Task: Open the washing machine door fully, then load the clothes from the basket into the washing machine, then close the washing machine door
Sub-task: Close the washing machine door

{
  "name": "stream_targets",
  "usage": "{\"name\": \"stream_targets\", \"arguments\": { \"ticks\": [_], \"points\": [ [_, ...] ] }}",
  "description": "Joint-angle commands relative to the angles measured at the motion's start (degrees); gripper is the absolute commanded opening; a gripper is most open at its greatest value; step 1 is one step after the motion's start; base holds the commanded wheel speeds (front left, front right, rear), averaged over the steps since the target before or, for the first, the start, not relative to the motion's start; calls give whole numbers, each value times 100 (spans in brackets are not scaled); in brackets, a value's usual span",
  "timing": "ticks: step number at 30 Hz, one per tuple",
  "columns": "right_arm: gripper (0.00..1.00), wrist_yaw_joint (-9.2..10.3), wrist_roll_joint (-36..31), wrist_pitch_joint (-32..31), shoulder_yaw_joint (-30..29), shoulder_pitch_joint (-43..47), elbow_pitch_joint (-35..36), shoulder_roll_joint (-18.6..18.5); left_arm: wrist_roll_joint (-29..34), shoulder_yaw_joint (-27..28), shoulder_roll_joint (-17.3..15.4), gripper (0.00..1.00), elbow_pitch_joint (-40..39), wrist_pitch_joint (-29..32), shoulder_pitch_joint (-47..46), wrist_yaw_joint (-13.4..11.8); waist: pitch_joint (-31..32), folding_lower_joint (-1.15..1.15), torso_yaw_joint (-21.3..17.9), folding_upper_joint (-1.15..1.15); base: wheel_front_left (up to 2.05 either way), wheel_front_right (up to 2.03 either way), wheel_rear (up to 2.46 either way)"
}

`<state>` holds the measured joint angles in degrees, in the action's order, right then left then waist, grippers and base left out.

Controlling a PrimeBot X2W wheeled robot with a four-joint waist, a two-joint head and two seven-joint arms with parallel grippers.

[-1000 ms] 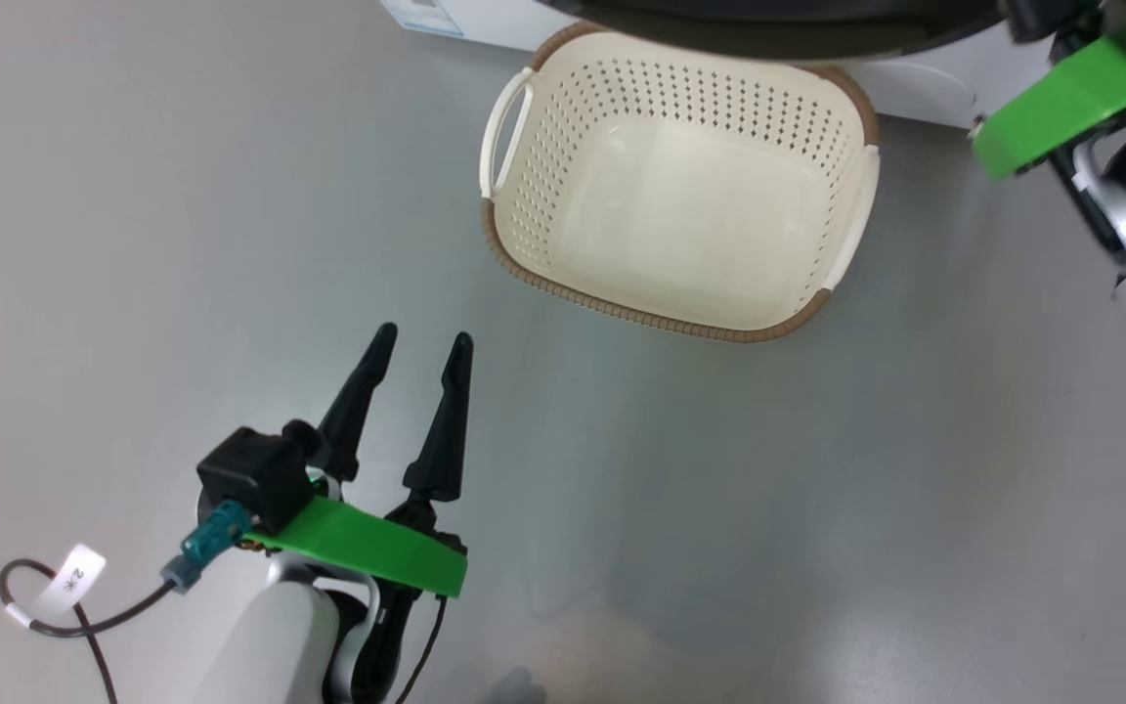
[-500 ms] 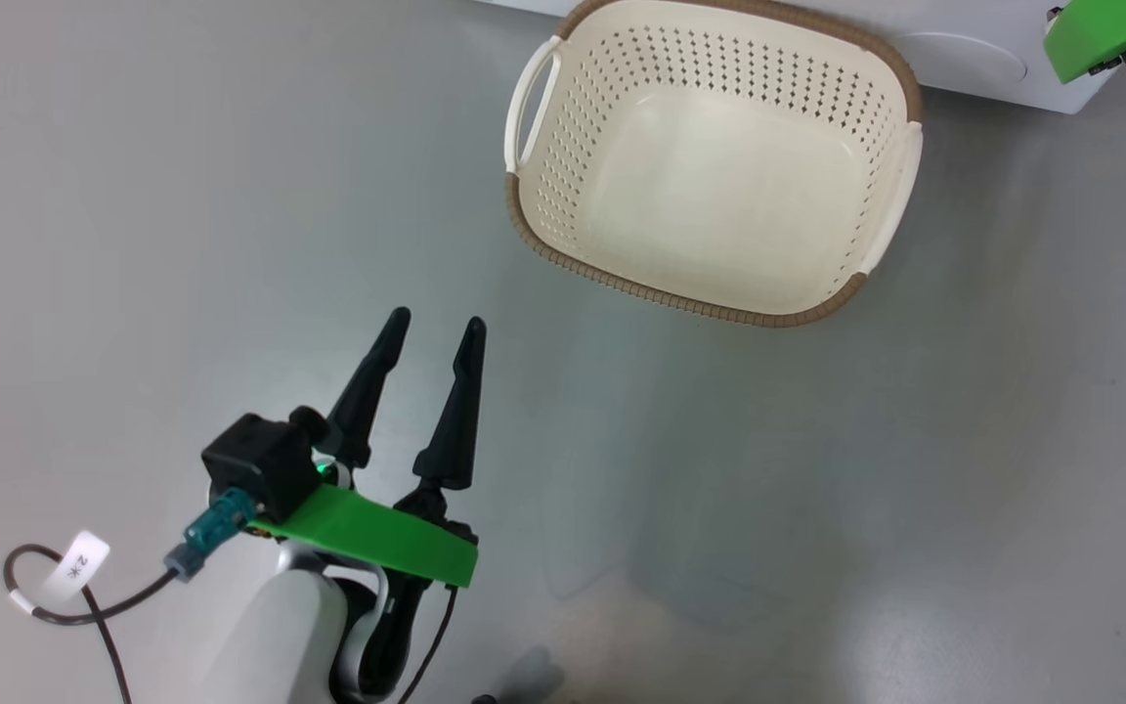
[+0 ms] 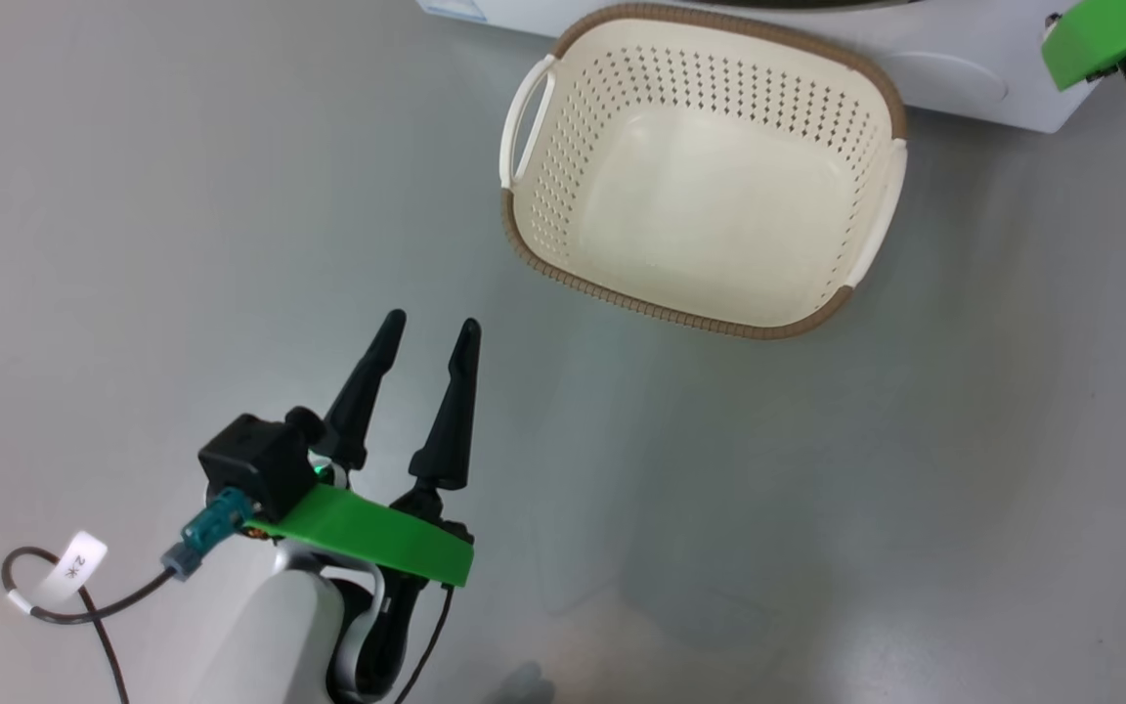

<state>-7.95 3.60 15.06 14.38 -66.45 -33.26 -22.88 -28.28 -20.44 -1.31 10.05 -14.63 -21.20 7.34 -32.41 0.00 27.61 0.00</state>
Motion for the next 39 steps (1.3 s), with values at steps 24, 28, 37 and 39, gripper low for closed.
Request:
{"name": "stream_targets", "arguments": {
  "ticks": [24,28,37,39],
  "points": [
    [0,46,476,-6,-205,4090,1418,740,569,773,-516,100,316,-37,1154,14,2627,0,-1425,0,0,0,0],
    [0,46,389,-6,-373,4711,1637,857,614,877,-567,100,318,-37,1447,14,3036,0,-1653,0,0,0,0],
    [0,46,274,-6,-1150,5827,2150,1321,662,1114,-606,100,222,-37,1991,14,3504,0,-2072,0,0,0,0],
    [0,46,229,-6,-1312,5991,2249,1415,675,1184,-599,100,193,-37,2071,14,3543,0,-2156,0,0,0,0]
  ]
}}
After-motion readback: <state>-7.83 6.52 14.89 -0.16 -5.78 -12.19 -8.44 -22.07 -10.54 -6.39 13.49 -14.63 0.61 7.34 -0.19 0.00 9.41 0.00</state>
